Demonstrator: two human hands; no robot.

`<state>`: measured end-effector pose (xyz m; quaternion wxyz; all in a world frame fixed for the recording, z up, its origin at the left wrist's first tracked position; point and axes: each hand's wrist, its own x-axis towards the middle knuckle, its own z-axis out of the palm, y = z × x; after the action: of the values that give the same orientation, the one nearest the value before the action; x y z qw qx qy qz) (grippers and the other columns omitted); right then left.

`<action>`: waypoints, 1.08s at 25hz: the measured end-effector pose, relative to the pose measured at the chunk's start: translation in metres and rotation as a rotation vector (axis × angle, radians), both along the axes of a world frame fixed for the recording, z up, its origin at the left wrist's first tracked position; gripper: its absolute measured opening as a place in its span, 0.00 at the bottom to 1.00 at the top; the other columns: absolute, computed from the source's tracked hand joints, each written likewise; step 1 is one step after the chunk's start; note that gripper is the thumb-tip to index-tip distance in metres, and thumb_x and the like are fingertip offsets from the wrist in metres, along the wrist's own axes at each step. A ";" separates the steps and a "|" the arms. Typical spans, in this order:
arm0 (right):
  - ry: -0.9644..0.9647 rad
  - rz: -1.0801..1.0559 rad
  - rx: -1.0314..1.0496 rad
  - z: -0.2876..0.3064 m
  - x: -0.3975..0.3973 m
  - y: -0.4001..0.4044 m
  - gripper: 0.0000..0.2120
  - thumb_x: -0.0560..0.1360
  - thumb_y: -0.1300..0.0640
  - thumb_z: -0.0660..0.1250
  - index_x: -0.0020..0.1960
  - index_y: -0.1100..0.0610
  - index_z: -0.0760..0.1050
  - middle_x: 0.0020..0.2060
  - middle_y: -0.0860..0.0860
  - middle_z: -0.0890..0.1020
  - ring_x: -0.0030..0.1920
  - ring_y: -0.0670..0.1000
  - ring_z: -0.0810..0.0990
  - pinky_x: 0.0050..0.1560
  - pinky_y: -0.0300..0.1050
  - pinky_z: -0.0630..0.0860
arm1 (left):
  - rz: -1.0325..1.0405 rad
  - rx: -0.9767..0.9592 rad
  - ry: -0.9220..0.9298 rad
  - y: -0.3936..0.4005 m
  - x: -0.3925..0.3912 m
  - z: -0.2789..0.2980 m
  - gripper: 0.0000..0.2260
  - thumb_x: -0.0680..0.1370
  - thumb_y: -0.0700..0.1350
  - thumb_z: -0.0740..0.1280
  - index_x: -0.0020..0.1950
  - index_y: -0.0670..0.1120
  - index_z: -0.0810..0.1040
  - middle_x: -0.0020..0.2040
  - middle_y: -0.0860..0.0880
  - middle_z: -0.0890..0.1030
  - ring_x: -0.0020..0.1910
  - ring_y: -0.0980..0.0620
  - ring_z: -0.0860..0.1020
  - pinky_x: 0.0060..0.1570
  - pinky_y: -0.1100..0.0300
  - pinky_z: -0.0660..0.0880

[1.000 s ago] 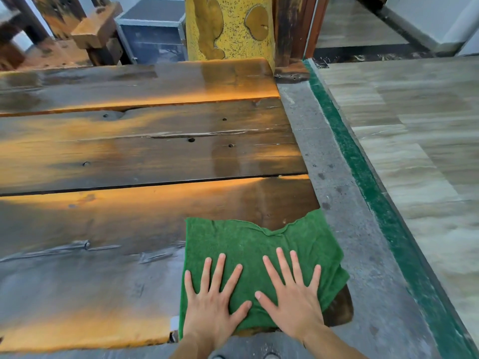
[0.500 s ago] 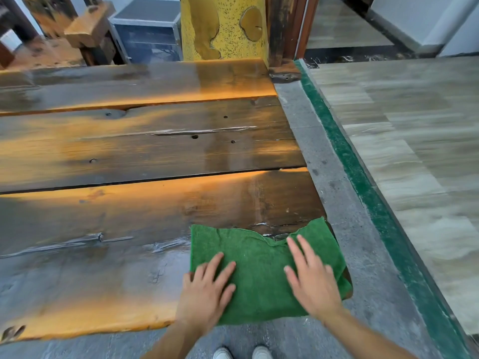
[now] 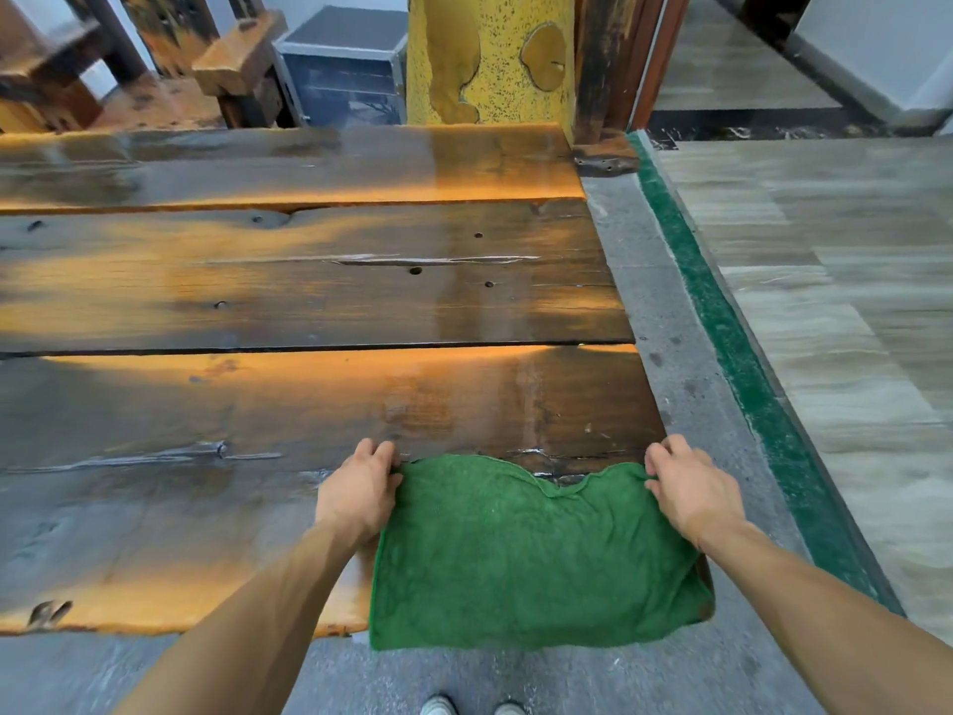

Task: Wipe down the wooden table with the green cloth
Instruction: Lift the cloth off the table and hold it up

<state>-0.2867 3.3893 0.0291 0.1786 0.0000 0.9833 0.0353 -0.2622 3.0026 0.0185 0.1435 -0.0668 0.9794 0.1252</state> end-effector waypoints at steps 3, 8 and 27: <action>0.057 -0.063 -0.067 0.011 -0.005 0.000 0.06 0.80 0.59 0.59 0.48 0.49 0.64 0.44 0.51 0.76 0.43 0.55 0.74 0.40 0.49 0.73 | 0.222 0.178 0.068 -0.010 0.019 0.018 0.04 0.83 0.47 0.64 0.53 0.48 0.70 0.46 0.50 0.75 0.47 0.44 0.76 0.40 0.52 0.70; 0.172 0.007 -0.128 0.082 -0.028 -0.024 0.11 0.82 0.49 0.63 0.64 0.44 0.73 0.51 0.53 0.80 0.50 0.57 0.80 0.43 0.47 0.74 | 0.479 0.362 0.226 -0.049 0.072 0.080 0.09 0.78 0.42 0.71 0.44 0.50 0.72 0.40 0.52 0.80 0.41 0.48 0.77 0.39 0.54 0.72; 0.517 0.620 -0.824 0.377 0.018 -0.429 0.13 0.83 0.49 0.61 0.60 0.48 0.83 0.58 0.54 0.84 0.59 0.62 0.78 0.52 0.51 0.77 | 1.286 0.940 1.164 -0.271 0.364 0.367 0.06 0.75 0.39 0.75 0.49 0.48 0.82 0.51 0.47 0.80 0.50 0.49 0.77 0.46 0.54 0.71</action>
<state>-0.2691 2.9608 0.4059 -0.1008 -0.3491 0.8816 -0.3014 0.1014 2.7316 0.3854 -0.4443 -0.4508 0.5248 0.5692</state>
